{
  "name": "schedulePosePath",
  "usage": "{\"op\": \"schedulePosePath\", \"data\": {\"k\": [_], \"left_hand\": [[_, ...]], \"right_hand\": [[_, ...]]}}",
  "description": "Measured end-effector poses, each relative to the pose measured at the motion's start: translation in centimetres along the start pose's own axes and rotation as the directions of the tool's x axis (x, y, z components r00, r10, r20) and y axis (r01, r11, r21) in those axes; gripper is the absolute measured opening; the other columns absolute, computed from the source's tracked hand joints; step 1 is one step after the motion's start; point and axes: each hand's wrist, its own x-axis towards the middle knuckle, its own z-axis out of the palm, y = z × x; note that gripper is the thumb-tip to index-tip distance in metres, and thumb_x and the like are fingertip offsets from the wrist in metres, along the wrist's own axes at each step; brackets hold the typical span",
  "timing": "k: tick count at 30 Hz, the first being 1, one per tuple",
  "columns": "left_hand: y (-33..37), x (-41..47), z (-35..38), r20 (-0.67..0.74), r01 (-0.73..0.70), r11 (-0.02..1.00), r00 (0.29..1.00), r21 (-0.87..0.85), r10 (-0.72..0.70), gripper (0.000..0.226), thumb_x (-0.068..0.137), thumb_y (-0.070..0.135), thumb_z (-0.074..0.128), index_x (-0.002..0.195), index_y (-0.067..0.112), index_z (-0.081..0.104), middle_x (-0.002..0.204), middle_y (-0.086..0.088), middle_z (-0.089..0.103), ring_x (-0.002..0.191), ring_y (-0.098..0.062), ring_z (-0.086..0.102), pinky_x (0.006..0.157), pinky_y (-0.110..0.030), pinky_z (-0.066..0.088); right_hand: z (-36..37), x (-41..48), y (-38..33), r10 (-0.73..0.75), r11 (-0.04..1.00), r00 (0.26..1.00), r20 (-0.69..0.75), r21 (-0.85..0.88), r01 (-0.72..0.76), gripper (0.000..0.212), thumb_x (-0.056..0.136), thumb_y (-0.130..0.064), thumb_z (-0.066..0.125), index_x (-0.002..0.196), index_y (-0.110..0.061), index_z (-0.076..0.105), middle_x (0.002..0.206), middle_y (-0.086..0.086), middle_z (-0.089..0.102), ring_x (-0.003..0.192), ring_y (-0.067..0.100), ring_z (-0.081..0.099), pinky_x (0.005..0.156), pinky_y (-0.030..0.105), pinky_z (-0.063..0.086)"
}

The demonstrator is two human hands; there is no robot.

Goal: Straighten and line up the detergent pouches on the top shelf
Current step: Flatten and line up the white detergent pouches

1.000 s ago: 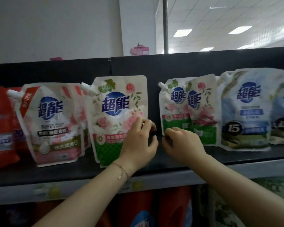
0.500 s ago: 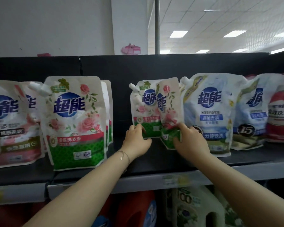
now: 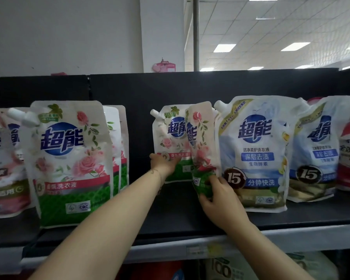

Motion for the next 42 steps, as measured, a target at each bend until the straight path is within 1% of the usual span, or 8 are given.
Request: {"op": "schedulePosePath", "data": {"k": [10, 13, 17, 21, 27, 32, 37, 42], "left_hand": [[-0.5, 1.1, 1.8, -0.010, 0.001, 0.992, 1.000, 0.125, 0.000, 0.116, 0.064, 0.038, 0.086, 0.144, 0.005, 0.009, 0.146, -0.017, 0.025, 0.131, -0.034, 0.036, 0.103, -0.043, 0.038], [-1.2, 1.5, 1.9, -0.052, 0.004, 0.978, 0.999, 0.210, 0.007, 0.106, 0.067, 0.028, 0.086, 0.141, 0.004, 0.013, 0.145, -0.018, 0.021, 0.127, -0.034, 0.039, 0.099, -0.040, 0.042], [-1.9, 2.7, 0.9, -0.009, -0.024, 0.945, 1.000, 0.327, 0.028, 0.102, 0.068, 0.031, 0.085, 0.138, -0.002, 0.019, 0.144, -0.021, 0.025, 0.125, -0.034, 0.042, 0.097, -0.038, 0.043], [-2.4, 3.3, 0.3, -0.001, -0.055, 0.950, 0.998, 0.308, 0.058, 0.099, 0.064, 0.032, 0.086, 0.135, -0.002, 0.026, 0.140, -0.021, 0.035, 0.124, -0.034, 0.046, 0.096, -0.039, 0.045], [-3.7, 3.2, -0.4, -0.080, -0.111, 0.962, 0.988, 0.249, 0.135, 0.067, 0.072, 0.025, 0.082, 0.123, 0.001, 0.045, 0.131, -0.017, 0.046, 0.117, -0.031, 0.050, 0.092, -0.037, 0.046], [-3.6, 3.8, -1.2, -0.005, -0.020, 0.999, 1.000, 0.041, 0.020, 0.023, 0.070, 0.006, 0.082, 0.082, 0.007, 0.062, 0.106, -0.016, 0.067, 0.092, -0.031, 0.066, 0.080, -0.044, 0.057], [-2.9, 2.1, -0.2, 0.050, -0.126, 0.975, 0.992, 0.184, 0.119, 0.017, 0.078, 0.006, 0.076, 0.092, 0.002, 0.068, 0.094, -0.008, 0.066, 0.088, -0.022, 0.064, 0.077, -0.032, 0.056], [-3.1, 2.3, -1.2, 0.030, -0.092, 0.983, 0.996, 0.157, 0.088, 0.016, 0.080, 0.005, 0.073, 0.095, 0.000, 0.068, 0.102, -0.012, 0.066, 0.090, -0.028, 0.065, 0.079, -0.039, 0.058]], "right_hand": [[0.2, 0.0, -0.1, 0.002, 1.000, 1.000, -0.022, -0.006, -0.002, 0.032, 0.087, -0.028, 0.060, 0.116, -0.021, 0.049, 0.112, -0.002, 0.051, 0.092, 0.018, 0.056, 0.075, 0.034, 0.052], [0.3, 0.0, -0.1, 0.007, 1.000, 1.000, -0.017, -0.017, -0.007, 0.031, 0.087, -0.028, 0.060, 0.115, -0.021, 0.049, 0.111, -0.002, 0.051, 0.091, 0.018, 0.057, 0.075, 0.035, 0.053], [0.3, 0.1, 0.0, 0.023, 0.999, 1.000, -0.016, -0.028, -0.023, 0.032, 0.087, -0.029, 0.059, 0.116, -0.021, 0.049, 0.112, -0.004, 0.050, 0.093, 0.017, 0.057, 0.076, 0.036, 0.053], [0.3, 0.2, 0.0, 0.026, 0.999, 1.000, -0.016, -0.032, -0.026, 0.031, 0.087, -0.029, 0.060, 0.115, -0.021, 0.049, 0.113, -0.003, 0.051, 0.092, 0.017, 0.057, 0.076, 0.035, 0.054], [0.3, 0.2, -0.1, 0.029, 0.998, 1.000, -0.005, -0.052, -0.029, 0.031, 0.088, -0.029, 0.061, 0.116, -0.021, 0.050, 0.114, -0.004, 0.050, 0.095, 0.015, 0.057, 0.078, 0.034, 0.053], [0.3, 0.1, -0.5, 0.027, 0.995, 1.000, -0.009, -0.092, -0.028, 0.032, 0.088, -0.029, 0.060, 0.116, -0.020, 0.048, 0.115, -0.003, 0.049, 0.093, 0.015, 0.055, 0.072, 0.028, 0.049], [0.2, 0.0, -0.8, 0.028, 0.993, 1.000, -0.002, -0.118, -0.028, 0.034, 0.088, -0.029, 0.060, 0.117, -0.019, 0.047, 0.117, -0.001, 0.048, 0.092, 0.015, 0.053, 0.071, 0.027, 0.044], [-0.1, -0.2, -1.1, 0.040, 0.993, 0.999, 0.012, -0.115, -0.038, 0.031, 0.088, -0.029, 0.059, 0.115, -0.018, 0.048, 0.116, 0.001, 0.050, 0.097, 0.020, 0.056, 0.078, 0.037, 0.052]]}}
